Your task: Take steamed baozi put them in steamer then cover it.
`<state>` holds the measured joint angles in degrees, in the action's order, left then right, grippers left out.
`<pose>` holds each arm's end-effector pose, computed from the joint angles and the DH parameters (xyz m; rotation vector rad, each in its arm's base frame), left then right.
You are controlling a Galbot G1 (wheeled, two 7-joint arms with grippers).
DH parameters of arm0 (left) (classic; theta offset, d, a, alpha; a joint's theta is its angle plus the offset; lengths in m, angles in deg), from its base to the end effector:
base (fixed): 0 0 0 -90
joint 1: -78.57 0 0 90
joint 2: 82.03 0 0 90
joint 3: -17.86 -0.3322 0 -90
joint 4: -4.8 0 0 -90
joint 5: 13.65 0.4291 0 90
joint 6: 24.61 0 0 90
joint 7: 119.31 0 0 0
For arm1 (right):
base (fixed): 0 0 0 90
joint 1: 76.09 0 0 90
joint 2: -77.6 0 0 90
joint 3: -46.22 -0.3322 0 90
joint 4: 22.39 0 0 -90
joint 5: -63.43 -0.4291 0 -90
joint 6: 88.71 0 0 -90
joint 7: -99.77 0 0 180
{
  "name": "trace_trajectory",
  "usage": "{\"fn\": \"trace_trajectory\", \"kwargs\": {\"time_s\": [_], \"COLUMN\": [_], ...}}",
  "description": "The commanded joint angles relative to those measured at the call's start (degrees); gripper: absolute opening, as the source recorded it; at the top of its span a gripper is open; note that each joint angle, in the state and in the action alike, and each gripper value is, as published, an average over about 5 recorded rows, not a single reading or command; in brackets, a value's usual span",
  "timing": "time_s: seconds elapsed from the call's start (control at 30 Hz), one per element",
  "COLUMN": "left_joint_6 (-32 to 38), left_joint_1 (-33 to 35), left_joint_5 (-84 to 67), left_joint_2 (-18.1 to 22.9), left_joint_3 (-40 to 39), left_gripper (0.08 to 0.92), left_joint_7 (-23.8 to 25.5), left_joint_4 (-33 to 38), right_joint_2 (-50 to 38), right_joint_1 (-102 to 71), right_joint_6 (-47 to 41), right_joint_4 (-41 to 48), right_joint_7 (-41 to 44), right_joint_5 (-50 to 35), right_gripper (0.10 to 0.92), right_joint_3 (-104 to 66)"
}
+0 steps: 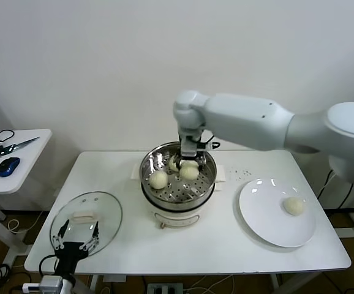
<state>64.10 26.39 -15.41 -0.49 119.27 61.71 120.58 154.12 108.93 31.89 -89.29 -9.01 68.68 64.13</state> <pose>0.2178 0.0970 -0.3371 0.1159 -2.9085 -0.2882 0.5827 0.2485 -0.0707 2.0298 -0.0650 2.2911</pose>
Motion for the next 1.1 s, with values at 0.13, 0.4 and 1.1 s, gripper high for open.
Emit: {"fn": "trace_trajectory", "kwargs": {"time_s": [0.13,0.4,1.1], "left_joint_6": [-0.07,0.06,0.21], "left_joint_1": [-0.47,-0.47,-0.55], "left_joint_5": [-0.64,-0.61,-0.55], "left_joint_2": [-0.06,0.11,0.02], "left_joint_3": [0.55,0.57,0.59], "left_gripper": [0.823,0.823,0.823], "left_joint_7": [-0.08,-0.14,-0.23], "left_joint_4": [-0.83,-1.0,-1.08], "right_joint_2": [4.16,3.69,-1.75], "right_joint_1": [-5.92,-6.13,-1.61], "right_joint_6": [1.4,1.01,0.49], "right_joint_4": [-2.57,-3.95,-2.62], "right_joint_7": [0.16,0.27,0.23], "right_joint_5": [3.14,2.95,2.49], "right_gripper": [0.687,0.691,0.823], "right_joint_3": [-0.77,-0.68,-5.26]}}
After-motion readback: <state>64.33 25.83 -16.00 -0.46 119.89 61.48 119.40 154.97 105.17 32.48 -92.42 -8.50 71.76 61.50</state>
